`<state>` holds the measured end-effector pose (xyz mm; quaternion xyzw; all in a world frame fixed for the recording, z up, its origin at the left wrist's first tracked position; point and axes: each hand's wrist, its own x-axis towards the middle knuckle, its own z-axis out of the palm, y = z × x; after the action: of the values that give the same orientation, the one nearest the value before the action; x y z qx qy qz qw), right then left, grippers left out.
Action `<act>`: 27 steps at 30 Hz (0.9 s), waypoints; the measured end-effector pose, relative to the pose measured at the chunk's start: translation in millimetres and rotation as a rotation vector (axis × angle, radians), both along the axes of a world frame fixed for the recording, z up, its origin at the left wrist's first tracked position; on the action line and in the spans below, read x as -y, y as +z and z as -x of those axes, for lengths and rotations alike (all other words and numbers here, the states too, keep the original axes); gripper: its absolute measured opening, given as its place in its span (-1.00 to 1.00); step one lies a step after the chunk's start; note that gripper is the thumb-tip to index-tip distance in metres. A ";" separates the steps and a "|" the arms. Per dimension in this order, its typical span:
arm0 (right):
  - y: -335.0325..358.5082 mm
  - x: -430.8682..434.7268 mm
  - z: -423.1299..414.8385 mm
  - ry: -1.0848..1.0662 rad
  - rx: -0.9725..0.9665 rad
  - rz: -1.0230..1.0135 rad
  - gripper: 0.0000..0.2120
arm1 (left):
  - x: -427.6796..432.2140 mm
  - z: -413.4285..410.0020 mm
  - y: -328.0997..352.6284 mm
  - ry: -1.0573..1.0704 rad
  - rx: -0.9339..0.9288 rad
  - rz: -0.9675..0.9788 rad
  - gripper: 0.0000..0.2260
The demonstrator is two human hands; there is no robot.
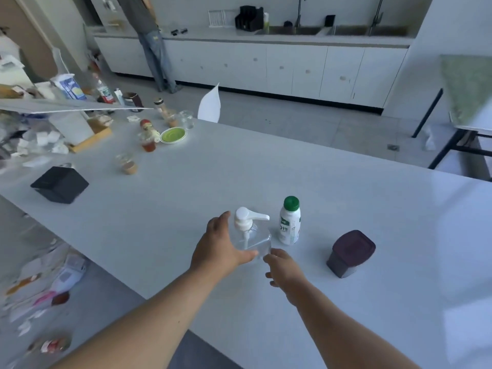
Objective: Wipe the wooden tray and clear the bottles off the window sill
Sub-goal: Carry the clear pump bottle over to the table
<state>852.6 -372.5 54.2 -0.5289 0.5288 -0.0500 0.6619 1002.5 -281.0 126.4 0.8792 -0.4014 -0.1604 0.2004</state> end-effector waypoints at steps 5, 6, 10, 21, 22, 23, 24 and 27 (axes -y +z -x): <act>-23.2 1.5 -35.9 -0.091 -0.019 -0.045 -0.72 | 15.7 -44.7 -28.5 -0.085 -0.041 -0.009 0.16; -26.9 1.4 -40.7 -0.113 -0.025 -0.041 -0.71 | 19.3 -51.8 -33.8 -0.104 -0.051 -0.011 0.17; -36.0 -2.1 -48.6 -0.182 -0.059 -0.024 -0.67 | 29.6 -66.0 -46.1 -0.189 -0.060 -0.015 0.17; -11.5 -33.4 -34.2 -0.127 -0.255 0.261 -0.36 | 8.3 -81.5 -32.2 -0.212 -0.061 -0.198 0.26; -5.2 -37.1 -24.2 -0.109 -0.301 0.326 -0.37 | 1.1 -80.9 -30.6 -0.205 -0.022 -0.277 0.14; 0.6 -40.4 -14.5 -0.093 -0.345 0.387 -0.37 | -6.6 -80.2 -30.3 -0.203 0.005 -0.354 -0.03; 7.8 -45.8 -0.2 -0.087 -0.384 0.446 -0.36 | -14.6 -74.3 -27.9 -0.214 0.019 -0.414 -0.21; 31.1 -69.9 55.9 -0.084 -0.486 0.619 -0.28 | -29.2 -32.9 -19.1 -0.313 0.013 -0.439 -0.43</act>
<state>796.7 -302.6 85.4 -0.6778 0.6512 -0.1074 0.3242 1035.4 -251.8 107.3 0.8297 -0.4893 -0.2673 -0.0250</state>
